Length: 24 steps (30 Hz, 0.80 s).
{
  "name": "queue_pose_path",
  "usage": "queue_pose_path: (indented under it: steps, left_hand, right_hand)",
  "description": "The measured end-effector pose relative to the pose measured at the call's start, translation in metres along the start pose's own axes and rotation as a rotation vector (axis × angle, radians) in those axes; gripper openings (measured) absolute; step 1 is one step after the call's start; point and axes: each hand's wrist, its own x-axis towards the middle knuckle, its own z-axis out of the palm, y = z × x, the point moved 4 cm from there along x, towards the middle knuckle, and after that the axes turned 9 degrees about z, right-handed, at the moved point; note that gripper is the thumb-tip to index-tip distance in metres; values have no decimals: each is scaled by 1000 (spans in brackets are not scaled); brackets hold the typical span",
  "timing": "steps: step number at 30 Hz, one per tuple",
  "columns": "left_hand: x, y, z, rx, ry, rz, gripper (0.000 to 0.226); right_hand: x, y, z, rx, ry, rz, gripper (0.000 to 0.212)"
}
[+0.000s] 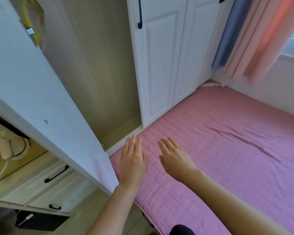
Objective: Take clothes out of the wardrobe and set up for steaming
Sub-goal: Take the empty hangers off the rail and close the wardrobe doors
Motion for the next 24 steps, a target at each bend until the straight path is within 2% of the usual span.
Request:
queue_pose_path:
  steps: [7, 13, 24]
  left_hand:
    - [46, -23, -2, 70, 98, -120, 50]
    - [99, -43, -16, 72, 183, -305, 47]
    - [211, -93, -108, 281, 365, -404, 44]
  right_hand:
    - [74, -7, -13, 8, 62, -166, 50]
    - [149, -12, -29, 26, 62, -343, 49]
    - [284, -59, -107, 55, 157, -586, 43]
